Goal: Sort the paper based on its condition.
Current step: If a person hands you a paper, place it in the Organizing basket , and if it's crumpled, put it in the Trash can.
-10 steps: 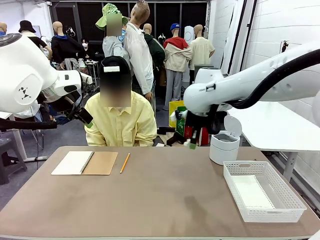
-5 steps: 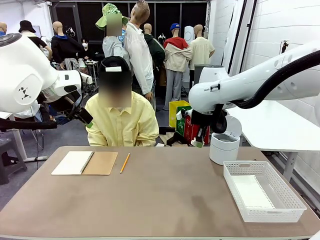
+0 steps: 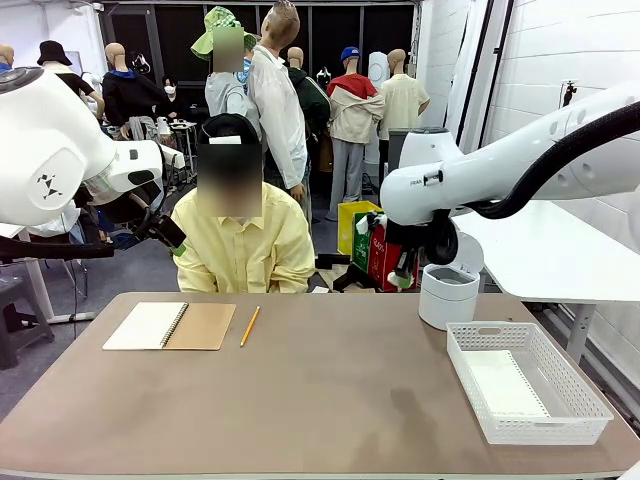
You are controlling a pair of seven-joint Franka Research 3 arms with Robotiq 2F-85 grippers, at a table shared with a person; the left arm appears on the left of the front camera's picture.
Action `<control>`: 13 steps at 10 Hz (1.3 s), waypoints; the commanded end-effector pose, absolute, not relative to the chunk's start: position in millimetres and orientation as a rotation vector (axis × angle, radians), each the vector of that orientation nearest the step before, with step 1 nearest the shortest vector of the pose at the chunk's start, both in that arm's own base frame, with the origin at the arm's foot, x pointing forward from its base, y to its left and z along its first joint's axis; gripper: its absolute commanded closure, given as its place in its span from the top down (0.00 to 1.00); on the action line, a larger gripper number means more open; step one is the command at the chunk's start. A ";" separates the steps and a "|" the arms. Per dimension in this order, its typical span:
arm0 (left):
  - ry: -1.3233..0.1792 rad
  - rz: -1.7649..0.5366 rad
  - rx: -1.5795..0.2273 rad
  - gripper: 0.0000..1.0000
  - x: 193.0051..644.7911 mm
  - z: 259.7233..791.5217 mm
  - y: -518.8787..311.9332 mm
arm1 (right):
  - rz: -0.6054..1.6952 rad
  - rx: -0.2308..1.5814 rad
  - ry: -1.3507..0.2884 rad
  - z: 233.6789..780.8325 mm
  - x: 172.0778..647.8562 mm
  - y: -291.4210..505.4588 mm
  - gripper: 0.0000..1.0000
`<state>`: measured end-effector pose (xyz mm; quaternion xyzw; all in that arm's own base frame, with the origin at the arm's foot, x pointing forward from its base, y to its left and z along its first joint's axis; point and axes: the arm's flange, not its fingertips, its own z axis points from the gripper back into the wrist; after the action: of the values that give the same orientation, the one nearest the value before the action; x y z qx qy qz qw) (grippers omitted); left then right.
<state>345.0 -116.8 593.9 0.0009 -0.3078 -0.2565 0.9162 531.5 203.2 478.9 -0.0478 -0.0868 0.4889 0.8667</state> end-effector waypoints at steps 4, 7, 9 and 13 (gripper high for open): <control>-0.627 -0.528 -0.001 1.00 344.5 594.2 -116.2 | 0.661 -0.286 -0.187 480.0 584.7 174.9 0.00; -0.627 -0.528 -0.001 1.00 344.5 594.2 -116.2 | 0.552 -0.360 -0.195 468.3 610.7 167.0 0.00; -0.627 -0.528 -0.001 1.00 344.5 594.2 -116.2 | 0.528 -0.376 -0.186 463.9 618.1 161.0 0.00; -0.627 -0.528 -0.001 1.00 344.5 594.2 -116.2 | 0.500 -0.408 -0.168 465.9 622.7 145.7 0.00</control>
<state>345.0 -116.8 593.8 0.0010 -0.3077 -0.2565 0.9162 615.8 145.6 465.0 -0.1745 -0.0835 0.2606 0.9459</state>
